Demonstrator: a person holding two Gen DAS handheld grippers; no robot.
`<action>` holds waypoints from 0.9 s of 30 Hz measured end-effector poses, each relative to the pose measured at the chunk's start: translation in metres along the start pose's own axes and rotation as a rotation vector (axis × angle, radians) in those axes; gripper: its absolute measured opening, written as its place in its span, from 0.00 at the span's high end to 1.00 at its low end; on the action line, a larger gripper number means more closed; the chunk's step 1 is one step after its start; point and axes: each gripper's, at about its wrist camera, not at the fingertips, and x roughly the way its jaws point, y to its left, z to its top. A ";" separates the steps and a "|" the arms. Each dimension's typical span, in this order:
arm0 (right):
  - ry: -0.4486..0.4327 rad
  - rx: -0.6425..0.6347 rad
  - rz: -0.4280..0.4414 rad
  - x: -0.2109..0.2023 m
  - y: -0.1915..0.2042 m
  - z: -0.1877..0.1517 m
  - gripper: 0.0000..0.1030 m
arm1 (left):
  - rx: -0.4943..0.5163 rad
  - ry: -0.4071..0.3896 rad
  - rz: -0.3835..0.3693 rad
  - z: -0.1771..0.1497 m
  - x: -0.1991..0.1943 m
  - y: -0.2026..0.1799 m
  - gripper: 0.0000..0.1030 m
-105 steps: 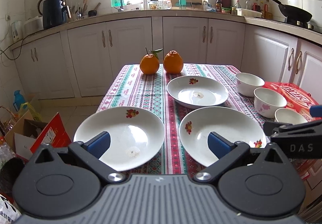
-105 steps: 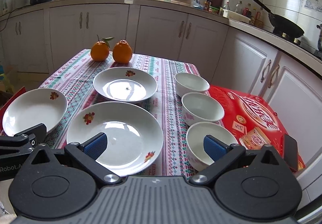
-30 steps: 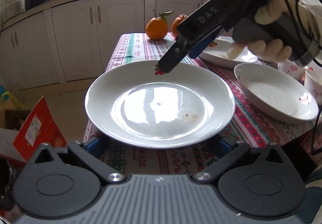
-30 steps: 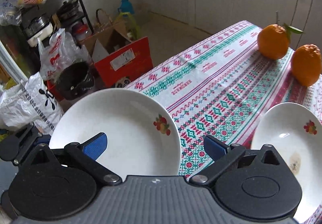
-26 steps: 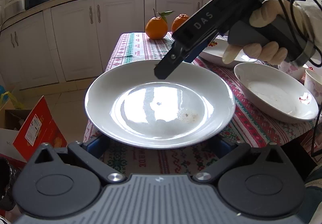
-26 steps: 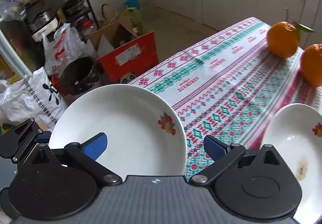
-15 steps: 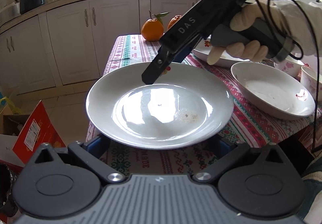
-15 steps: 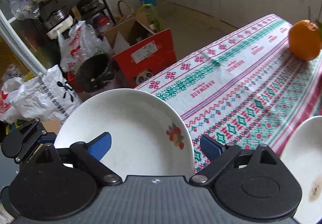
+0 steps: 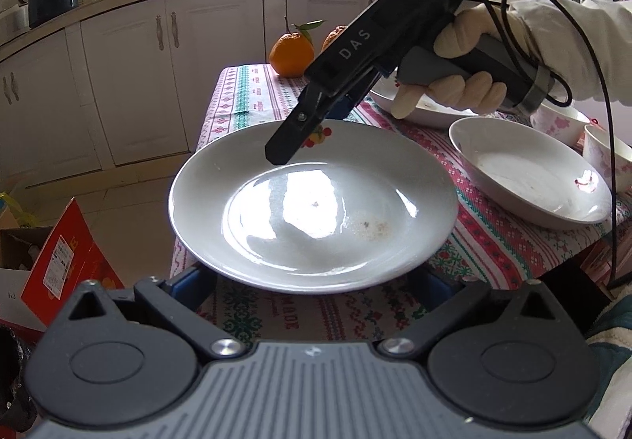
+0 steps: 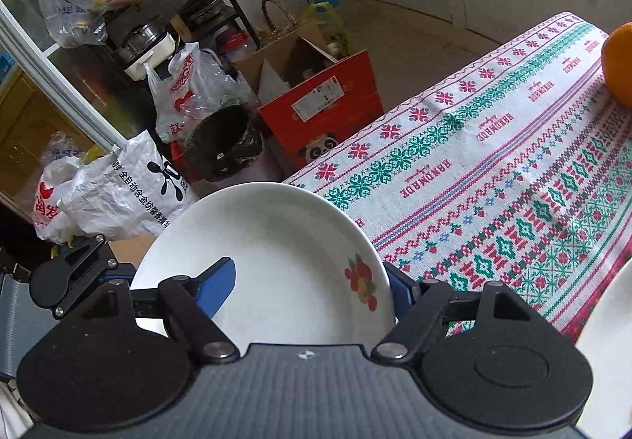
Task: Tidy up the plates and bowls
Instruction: 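Close the right gripper on the white plate's rim, then lift the white plate off the table with the right gripper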
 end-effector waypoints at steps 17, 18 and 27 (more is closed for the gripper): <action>-0.040 0.012 -0.023 -0.014 -0.003 0.008 0.20 | 0.045 0.019 -0.022 0.017 0.009 0.010 0.03; -0.044 0.017 -0.026 -0.015 -0.005 0.009 0.19 | 0.046 0.021 -0.027 0.020 0.012 0.011 0.03; -0.071 0.035 -0.060 -0.021 -0.023 0.021 0.19 | 0.061 0.043 -0.056 0.036 0.034 0.021 0.03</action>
